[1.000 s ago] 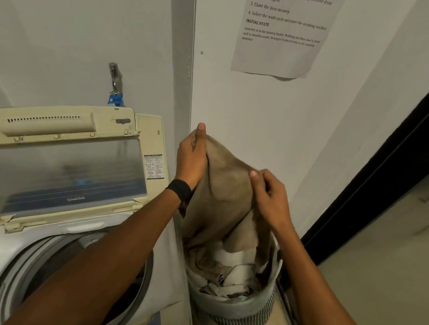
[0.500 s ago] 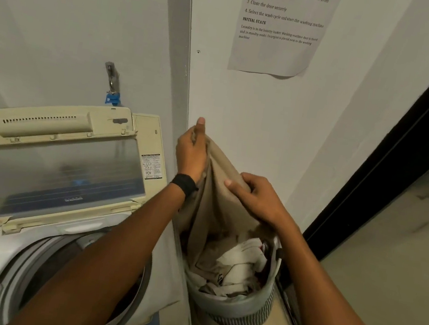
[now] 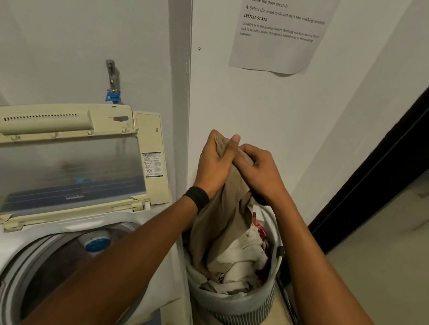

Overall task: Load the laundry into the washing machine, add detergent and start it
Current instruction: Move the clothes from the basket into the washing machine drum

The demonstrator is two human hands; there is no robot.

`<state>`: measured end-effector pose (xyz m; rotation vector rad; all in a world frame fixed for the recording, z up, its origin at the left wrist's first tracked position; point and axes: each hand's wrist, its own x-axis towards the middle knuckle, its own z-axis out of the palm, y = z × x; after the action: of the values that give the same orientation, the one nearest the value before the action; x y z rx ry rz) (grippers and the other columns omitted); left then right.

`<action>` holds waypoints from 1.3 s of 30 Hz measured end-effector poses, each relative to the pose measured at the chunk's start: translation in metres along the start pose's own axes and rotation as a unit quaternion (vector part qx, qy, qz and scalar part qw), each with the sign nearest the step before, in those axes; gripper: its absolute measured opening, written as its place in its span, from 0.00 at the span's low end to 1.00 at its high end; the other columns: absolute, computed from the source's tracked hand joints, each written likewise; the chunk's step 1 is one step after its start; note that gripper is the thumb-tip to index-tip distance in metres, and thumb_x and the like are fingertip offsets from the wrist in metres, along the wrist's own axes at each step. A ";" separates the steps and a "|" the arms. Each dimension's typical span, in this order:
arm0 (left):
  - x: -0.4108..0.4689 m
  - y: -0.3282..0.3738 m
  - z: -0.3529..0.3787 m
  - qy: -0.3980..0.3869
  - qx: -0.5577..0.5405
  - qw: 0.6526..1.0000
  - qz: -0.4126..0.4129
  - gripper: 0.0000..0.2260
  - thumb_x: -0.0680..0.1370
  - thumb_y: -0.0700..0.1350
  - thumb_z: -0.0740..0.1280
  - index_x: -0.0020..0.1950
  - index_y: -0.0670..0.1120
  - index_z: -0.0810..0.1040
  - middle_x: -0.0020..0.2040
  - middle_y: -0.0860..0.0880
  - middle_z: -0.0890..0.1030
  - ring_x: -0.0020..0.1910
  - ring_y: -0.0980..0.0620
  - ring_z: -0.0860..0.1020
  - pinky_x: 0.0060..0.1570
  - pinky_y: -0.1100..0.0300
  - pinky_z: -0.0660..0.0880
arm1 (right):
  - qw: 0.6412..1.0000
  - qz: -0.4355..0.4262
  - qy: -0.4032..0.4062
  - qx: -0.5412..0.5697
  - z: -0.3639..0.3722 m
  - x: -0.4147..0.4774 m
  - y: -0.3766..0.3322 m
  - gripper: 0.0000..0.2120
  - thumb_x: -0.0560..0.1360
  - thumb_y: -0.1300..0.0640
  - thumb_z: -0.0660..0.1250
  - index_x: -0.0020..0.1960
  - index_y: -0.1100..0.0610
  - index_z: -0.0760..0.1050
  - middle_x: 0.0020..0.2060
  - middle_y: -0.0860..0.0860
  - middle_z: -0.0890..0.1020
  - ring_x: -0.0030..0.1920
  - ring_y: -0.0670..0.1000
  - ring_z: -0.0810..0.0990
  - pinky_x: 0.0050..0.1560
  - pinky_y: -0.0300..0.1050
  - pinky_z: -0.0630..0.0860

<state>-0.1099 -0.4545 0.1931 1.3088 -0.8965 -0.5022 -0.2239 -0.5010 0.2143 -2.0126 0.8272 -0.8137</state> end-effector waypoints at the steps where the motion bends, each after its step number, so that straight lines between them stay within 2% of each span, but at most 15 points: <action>1: 0.001 0.000 -0.001 0.010 0.002 1.000 0.001 0.15 0.84 0.54 0.64 0.48 0.43 0.68 0.37 0.51 0.74 0.35 0.57 0.73 0.40 0.63 0.75 | 1.000 0.000 -0.007 0.007 -0.003 -0.003 -0.001 0.16 0.80 0.43 0.67 0.45 0.55 0.82 0.37 0.51 0.84 0.39 0.54 0.82 0.44 0.58 0.80; 4: 0.011 0.001 -0.012 0.068 0.001 0.998 -0.012 0.14 0.85 0.53 0.62 0.44 0.47 0.66 0.36 0.52 0.70 0.32 0.61 0.69 0.39 0.67 0.71 | 0.997 0.021 -0.073 0.029 -0.017 -0.013 0.002 0.06 0.78 0.52 0.72 0.47 0.55 0.83 0.32 0.44 0.80 0.32 0.43 0.76 0.35 0.42 0.74; 6: 0.020 0.001 -0.024 0.092 0.000 0.996 -0.007 0.15 0.85 0.52 0.63 0.44 0.47 0.65 0.36 0.52 0.67 0.31 0.61 0.66 0.38 0.66 0.70 | 0.991 0.042 -0.126 0.033 -0.033 -0.021 0.009 0.08 0.78 0.51 0.74 0.47 0.56 0.83 0.29 0.44 0.77 0.31 0.42 0.74 0.34 0.36 0.70; 9: 0.027 0.000 -0.035 0.100 -0.014 0.995 -0.001 0.13 0.85 0.51 0.62 0.48 0.44 0.66 0.39 0.50 0.67 0.34 0.60 0.67 0.40 0.66 0.70 | 0.994 0.046 -0.049 0.083 -0.050 -0.019 0.014 0.07 0.78 0.51 0.73 0.49 0.55 0.84 0.38 0.51 0.84 0.39 0.46 0.81 0.42 0.43 0.77; 12: 0.018 0.001 -0.024 0.051 -0.032 0.998 -0.028 0.13 0.85 0.52 0.62 0.58 0.42 0.72 0.47 0.53 0.75 0.39 0.67 0.75 0.43 0.74 0.72 | 0.990 0.014 0.080 0.111 -0.046 -0.007 0.008 0.08 0.78 0.50 0.73 0.50 0.54 0.85 0.46 0.48 0.86 0.49 0.48 0.84 0.51 0.48 0.81; 15: 0.006 0.006 -0.005 -0.049 -0.044 0.996 -0.060 0.18 0.86 0.54 0.60 0.65 0.41 0.75 0.53 0.52 0.81 0.46 0.69 0.80 0.45 0.73 0.75 | 0.989 -0.009 0.076 0.129 -0.019 0.005 -0.009 0.09 0.78 0.52 0.74 0.53 0.58 0.83 0.47 0.50 0.87 0.50 0.50 0.86 0.53 0.45 0.82; 19: 0.005 0.007 0.000 -0.067 -0.048 0.994 -0.068 0.20 0.85 0.57 0.59 0.57 0.40 0.76 0.48 0.46 0.81 0.46 0.53 0.80 0.47 0.63 0.77 | 0.983 0.008 0.073 0.169 -0.002 0.008 -0.008 0.11 0.83 0.55 0.65 0.57 0.60 0.83 0.48 0.52 0.87 0.51 0.49 0.86 0.54 0.48 0.83; 22: 0.013 0.012 -0.003 -0.022 -0.052 0.996 -0.065 0.16 0.85 0.55 0.61 0.46 0.44 0.73 0.38 0.49 0.76 0.38 0.54 0.76 0.41 0.61 0.76 | 0.978 -0.032 0.111 0.174 0.016 -0.007 -0.004 0.12 0.83 0.58 0.65 0.65 0.57 0.80 0.57 0.51 0.84 0.57 0.49 0.84 0.60 0.52 0.82; 24: 0.016 0.020 0.003 0.000 -0.080 0.994 -0.079 0.15 0.85 0.53 0.62 0.44 0.44 0.71 0.35 0.49 0.76 0.33 0.56 0.77 0.38 0.62 0.77 | 0.977 -0.063 0.158 0.127 0.044 -0.022 -0.001 0.24 0.77 0.52 0.72 0.71 0.51 0.73 0.64 0.47 0.77 0.62 0.48 0.79 0.62 0.46 0.80; 27: 0.022 0.027 0.004 0.000 -0.109 0.988 -0.105 0.16 0.84 0.58 0.63 0.48 0.45 0.71 0.43 0.43 0.80 0.39 0.49 0.85 0.43 0.55 0.83 | 0.961 -0.009 0.234 0.148 0.071 -0.033 0.010 0.42 0.69 0.36 0.74 0.77 0.42 0.58 0.71 0.41 0.66 0.70 0.46 0.70 0.68 0.44 0.73; 30: 0.027 0.044 -0.006 -0.049 -0.179 0.969 -0.161 0.18 0.83 0.62 0.62 0.50 0.46 0.73 0.34 0.46 0.78 0.29 0.50 0.78 0.32 0.57 0.78 | 0.979 0.066 0.107 0.163 0.077 -0.037 0.034 0.47 0.70 0.32 0.70 0.80 0.39 0.50 0.72 0.35 0.63 0.73 0.44 0.68 0.70 0.44 0.70; 32: 0.031 0.056 -0.007 -0.060 -0.228 0.959 -0.159 0.18 0.83 0.61 0.62 0.44 0.48 0.70 0.30 0.51 0.72 0.24 0.55 0.68 0.24 0.62 0.67 | 0.988 0.110 0.015 0.111 0.086 -0.042 0.056 0.43 0.70 0.35 0.75 0.78 0.44 0.59 0.71 0.42 0.72 0.68 0.48 0.75 0.69 0.50 0.75; 35: 0.041 0.067 -0.011 -0.021 -0.230 0.965 -0.128 0.18 0.84 0.59 0.62 0.40 0.49 0.68 0.30 0.51 0.70 0.22 0.56 0.64 0.22 0.64 0.61 | 0.981 0.145 -0.089 0.090 0.087 -0.044 0.080 0.23 0.74 0.53 0.77 0.67 0.56 0.76 0.57 0.50 0.83 0.61 0.55 0.82 0.64 0.55 0.79; 37: 0.051 0.066 -0.021 0.024 -0.193 0.976 -0.099 0.18 0.84 0.59 0.62 0.39 0.49 0.69 0.31 0.51 0.70 0.23 0.55 0.64 0.23 0.63 0.60 | 0.986 0.122 -0.104 0.046 0.067 -0.044 0.084 0.21 0.73 0.56 0.77 0.65 0.55 0.77 0.55 0.50 0.83 0.59 0.54 0.82 0.61 0.47 0.80; 39: 0.058 0.057 -0.036 0.082 -0.080 0.993 -0.009 0.18 0.83 0.59 0.64 0.39 0.49 0.68 0.32 0.53 0.68 0.27 0.54 0.66 0.27 0.60 0.64 | 0.992 0.092 -0.078 0.035 0.041 -0.043 0.080 0.24 0.69 0.53 0.77 0.63 0.52 0.75 0.55 0.48 0.83 0.54 0.45 0.82 0.53 0.36 0.77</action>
<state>-0.0567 -0.4638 0.2638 1.1936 -0.6957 -0.4640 -0.2384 -0.4883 0.1171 -1.8783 0.8667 -0.5646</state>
